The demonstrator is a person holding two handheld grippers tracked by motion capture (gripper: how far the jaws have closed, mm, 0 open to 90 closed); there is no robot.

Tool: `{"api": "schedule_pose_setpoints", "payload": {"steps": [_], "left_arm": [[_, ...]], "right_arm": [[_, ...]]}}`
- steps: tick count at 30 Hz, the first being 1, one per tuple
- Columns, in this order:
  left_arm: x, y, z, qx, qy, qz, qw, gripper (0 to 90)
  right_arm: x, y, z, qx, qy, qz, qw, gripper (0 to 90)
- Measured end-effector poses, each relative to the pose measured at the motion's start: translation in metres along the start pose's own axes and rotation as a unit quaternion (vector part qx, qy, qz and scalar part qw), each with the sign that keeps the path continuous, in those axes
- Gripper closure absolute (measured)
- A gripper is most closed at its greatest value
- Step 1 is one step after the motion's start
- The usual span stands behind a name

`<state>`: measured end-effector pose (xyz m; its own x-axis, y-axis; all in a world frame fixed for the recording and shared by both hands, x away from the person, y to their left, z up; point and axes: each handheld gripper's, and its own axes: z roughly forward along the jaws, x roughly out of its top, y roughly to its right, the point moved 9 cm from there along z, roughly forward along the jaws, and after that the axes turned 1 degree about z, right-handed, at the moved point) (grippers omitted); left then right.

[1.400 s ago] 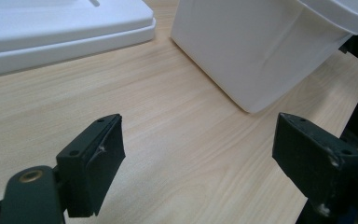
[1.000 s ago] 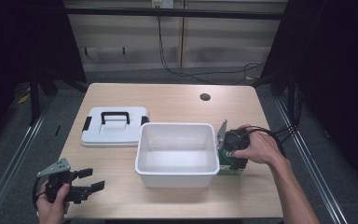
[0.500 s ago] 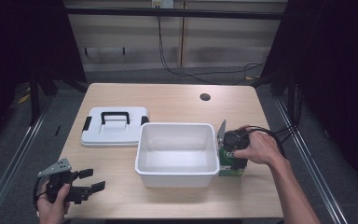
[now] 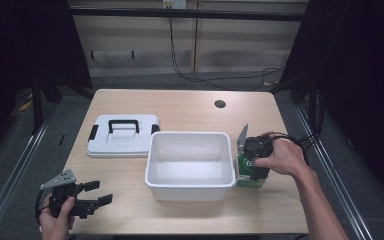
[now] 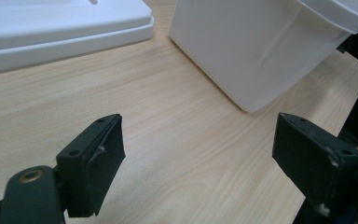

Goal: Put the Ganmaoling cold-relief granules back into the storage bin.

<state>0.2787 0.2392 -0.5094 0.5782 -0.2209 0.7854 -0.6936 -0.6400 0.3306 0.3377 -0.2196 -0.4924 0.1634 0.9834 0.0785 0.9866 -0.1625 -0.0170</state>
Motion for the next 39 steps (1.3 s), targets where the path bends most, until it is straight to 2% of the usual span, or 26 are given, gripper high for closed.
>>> {"api": "schedule_pose_setpoints", "payload": {"steps": [3, 4, 5, 21, 24, 25, 26, 29, 39], "left_arm": [[0.000, 0.000, 0.000, 0.000, -0.001, 0.001, 1.0000, 16.7], [0.000, 0.000, 0.000, 0.000, 0.000, 0.000, 1.0000, 16.6], [0.000, 0.000, 0.000, 0.000, 0.000, 0.000, 1.0000, 16.6], [0.001, -0.001, 0.001, -0.001, -0.001, -0.002, 1.0000, 16.6], [0.001, -0.001, 0.002, 0.000, -0.002, -0.001, 1.0000, 16.6], [0.000, -0.001, 0.002, -0.001, -0.002, -0.001, 1.0000, 16.6], [0.001, -0.001, 0.002, -0.002, -0.001, -0.001, 1.0000, 16.6], [0.000, -0.001, 0.002, -0.001, -0.002, 0.000, 1.0000, 16.6], [0.000, -0.002, 0.002, 0.001, -0.003, -0.003, 1.0000, 16.7]], "right_arm": [[-0.002, -0.001, -0.003, 0.000, 0.002, 0.010, 1.0000, 16.1], [-0.002, 0.000, -0.004, 0.001, 0.005, 0.004, 1.0000, 16.1], [-0.002, -0.001, -0.005, 0.002, 0.006, 0.011, 0.9999, 16.1], [-0.005, 0.001, -0.025, 0.005, 0.022, 0.027, 0.9994, 16.1], [-0.007, 0.001, -0.028, 0.007, 0.022, 0.038, 0.9990, 16.1], [-0.007, 0.002, -0.029, 0.006, 0.031, 0.034, 0.9989, 16.0], [-0.007, 0.002, -0.030, 0.006, 0.031, 0.042, 0.9986, 16.1], [-0.008, 0.002, -0.032, 0.007, 0.035, 0.039, 0.9986, 16.1], [-0.017, 0.004, -0.043, 0.001, 0.041, 0.051, 0.9979, 16.0]]}}
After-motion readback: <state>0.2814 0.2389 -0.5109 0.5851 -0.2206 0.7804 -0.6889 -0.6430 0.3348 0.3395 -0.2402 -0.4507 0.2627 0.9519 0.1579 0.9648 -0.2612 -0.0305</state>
